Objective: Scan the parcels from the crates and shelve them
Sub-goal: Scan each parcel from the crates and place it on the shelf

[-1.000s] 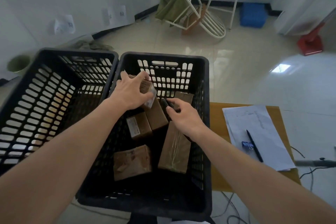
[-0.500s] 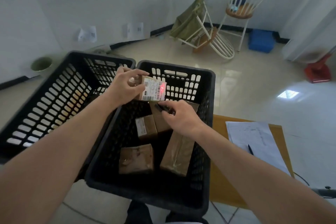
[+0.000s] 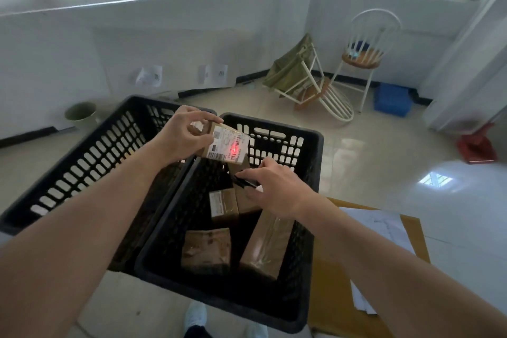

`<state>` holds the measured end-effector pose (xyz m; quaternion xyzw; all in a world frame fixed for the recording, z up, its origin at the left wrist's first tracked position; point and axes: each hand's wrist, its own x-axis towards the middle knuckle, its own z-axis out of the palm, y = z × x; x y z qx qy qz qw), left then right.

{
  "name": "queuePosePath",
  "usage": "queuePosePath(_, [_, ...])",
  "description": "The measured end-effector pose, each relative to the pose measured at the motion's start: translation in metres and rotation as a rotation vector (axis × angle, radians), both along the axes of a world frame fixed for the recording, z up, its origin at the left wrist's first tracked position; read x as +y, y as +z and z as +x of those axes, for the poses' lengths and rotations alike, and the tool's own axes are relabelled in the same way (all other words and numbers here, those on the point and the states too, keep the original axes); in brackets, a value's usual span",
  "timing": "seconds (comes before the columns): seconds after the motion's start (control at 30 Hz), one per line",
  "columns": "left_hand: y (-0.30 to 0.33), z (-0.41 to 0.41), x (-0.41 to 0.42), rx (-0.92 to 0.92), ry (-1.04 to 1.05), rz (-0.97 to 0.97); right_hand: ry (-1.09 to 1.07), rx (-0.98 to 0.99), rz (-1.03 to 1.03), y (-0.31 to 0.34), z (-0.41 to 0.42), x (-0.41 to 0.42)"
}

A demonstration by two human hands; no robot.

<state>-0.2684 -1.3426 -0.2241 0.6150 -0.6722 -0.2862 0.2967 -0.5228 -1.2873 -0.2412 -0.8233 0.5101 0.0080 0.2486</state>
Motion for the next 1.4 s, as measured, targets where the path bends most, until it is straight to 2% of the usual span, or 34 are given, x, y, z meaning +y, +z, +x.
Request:
queuePosePath(0.2, [0.011,0.0,-0.001,0.016,-0.029,-0.014,0.124,0.266,-0.135,0.021,-0.006,0.004])
queuePosePath(0.43, [0.017,-0.009,-0.001,0.034,-0.041,0.019,0.161,0.353,-0.202,0.026,-0.013,0.011])
queuePosePath(1.4, [0.035,-0.015,0.004,0.018,-0.039,0.086,0.28,0.392,-0.441,0.022,-0.021,0.019])
